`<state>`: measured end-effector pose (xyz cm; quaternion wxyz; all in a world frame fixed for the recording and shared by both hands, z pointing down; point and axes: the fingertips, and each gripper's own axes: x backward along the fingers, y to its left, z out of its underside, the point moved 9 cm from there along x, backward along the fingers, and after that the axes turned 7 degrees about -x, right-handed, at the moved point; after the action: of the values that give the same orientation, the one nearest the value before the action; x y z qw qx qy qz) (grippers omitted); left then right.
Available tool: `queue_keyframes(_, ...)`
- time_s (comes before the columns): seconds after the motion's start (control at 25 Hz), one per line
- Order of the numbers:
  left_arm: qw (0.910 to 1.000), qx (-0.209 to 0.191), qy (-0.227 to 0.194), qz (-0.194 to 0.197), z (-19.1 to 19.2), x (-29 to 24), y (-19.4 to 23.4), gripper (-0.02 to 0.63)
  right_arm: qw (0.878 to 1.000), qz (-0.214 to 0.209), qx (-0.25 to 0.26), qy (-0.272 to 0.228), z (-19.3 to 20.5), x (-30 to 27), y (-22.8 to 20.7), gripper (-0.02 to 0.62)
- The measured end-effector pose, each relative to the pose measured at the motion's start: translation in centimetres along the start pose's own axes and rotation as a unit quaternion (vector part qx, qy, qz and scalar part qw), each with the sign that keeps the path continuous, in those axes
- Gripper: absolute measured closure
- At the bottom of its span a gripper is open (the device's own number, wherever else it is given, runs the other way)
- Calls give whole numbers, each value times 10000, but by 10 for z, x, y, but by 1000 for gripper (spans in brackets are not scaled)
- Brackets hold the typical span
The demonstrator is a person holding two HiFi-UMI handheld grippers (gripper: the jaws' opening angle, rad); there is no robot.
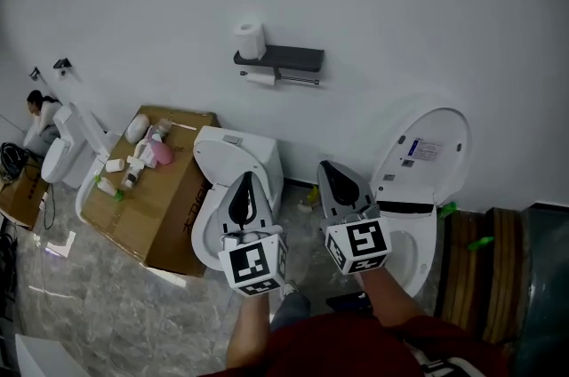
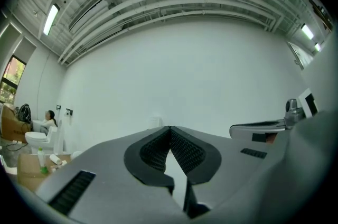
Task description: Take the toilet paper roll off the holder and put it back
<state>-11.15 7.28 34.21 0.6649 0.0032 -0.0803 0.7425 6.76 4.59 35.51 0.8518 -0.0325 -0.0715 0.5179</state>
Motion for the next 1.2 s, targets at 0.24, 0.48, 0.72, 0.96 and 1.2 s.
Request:
queue_keyframes(0.24,9999,85,-5,112,9,-59,59,591,9999,137,65,-22,1,-79,17,588)
queue_keyframes(0.48,9996,167,2,213,26,-106,103,591,9994,318,106,-15,10,-137,26,588)
queue_keyframes(0.72,9993,188,30,330,39,-145,119,591,9989,467,65,54,22,-174,16,588)
queue_keyframes(0.96,9994,141,43,325,49,-196,115,591,9989,467,12,44,28,-216,-16,588)
queue_keyframes(1.2,9996,19,22,271,52,-266,105,591,9990,435,-75,-34,25,-270,-64,588)
